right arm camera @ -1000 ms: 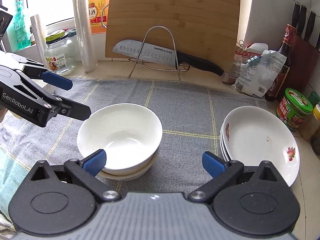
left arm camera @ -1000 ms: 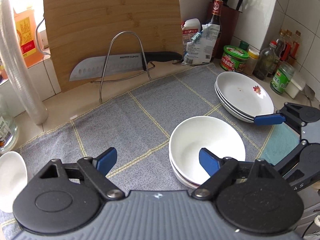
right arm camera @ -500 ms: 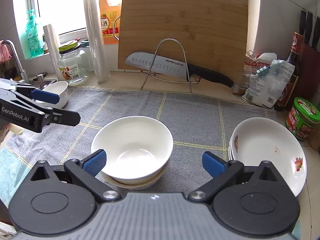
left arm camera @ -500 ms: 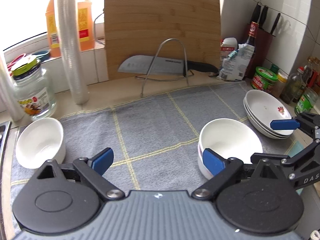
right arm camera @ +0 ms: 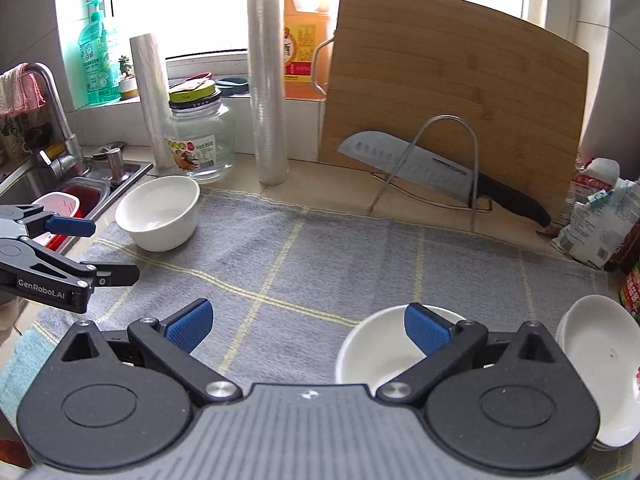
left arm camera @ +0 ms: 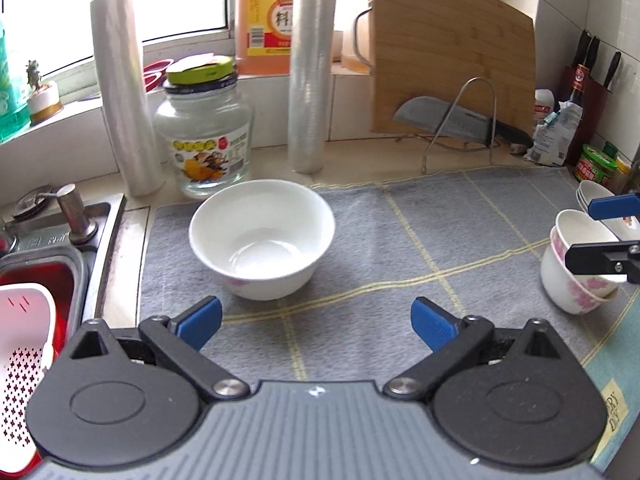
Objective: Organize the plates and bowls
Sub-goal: 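Move both tools to the pink-patterned white bowl beside the glass jar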
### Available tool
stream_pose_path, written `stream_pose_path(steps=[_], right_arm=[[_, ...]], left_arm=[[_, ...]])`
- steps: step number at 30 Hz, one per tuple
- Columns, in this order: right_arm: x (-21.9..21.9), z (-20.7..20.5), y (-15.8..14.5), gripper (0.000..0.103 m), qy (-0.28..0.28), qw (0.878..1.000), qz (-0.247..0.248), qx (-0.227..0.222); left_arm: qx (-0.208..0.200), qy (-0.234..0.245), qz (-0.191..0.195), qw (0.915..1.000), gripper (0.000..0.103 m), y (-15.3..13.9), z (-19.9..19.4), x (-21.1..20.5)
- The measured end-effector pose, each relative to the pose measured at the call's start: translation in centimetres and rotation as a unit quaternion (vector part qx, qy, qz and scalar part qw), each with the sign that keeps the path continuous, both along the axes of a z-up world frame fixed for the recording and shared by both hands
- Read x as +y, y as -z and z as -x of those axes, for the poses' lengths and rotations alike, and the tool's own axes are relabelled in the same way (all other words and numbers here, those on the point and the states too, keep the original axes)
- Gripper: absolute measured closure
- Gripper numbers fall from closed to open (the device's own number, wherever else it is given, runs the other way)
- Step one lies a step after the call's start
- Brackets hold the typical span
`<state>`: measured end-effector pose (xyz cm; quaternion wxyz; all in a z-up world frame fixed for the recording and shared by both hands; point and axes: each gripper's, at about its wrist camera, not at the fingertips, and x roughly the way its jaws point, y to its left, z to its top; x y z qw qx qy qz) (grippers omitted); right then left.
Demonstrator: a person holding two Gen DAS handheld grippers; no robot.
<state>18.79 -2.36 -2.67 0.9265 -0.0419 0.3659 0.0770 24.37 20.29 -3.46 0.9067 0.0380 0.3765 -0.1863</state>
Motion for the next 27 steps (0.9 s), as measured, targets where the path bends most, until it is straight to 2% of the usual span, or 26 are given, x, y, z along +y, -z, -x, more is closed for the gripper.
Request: stream_pose_path(steps=[5, 11, 15, 20, 27], right_arm=[[4.5, -1.8, -0.2, 0.0, -0.012, 1.0, 0.016, 0.009], [8.0, -4.0, -0.5, 0.0, -0.038, 0.998, 0.047, 0.016], [9.3, -6.2, 0.0, 0.0, -0.056, 0.997, 0.052, 0.031], [10.8, -8.9, 0.6, 0.0, -0.076, 0.995, 0.055, 0.042], [12.6, -12.5, 1.4, 0.0, -0.103, 0.992, 0.041, 0.052]], left_arm=[[0.021, -0.01, 0.016, 0.9996, 0.003, 1.5, -2.1, 3.0], [0.021, 0.001, 0.026, 0.9994, 0.003, 2.3, -4.1, 4.0], [0.009, 0.012, 0.002, 0.9999, 0.003, 2.7, -5.2, 3.4], [0.011, 0.028, -0.009, 0.9995, 0.003, 3.4, -6.2, 2.8], [-0.02, 0.059, -0.055, 0.9965, 0.004, 3.5, -6.6, 1.7]])
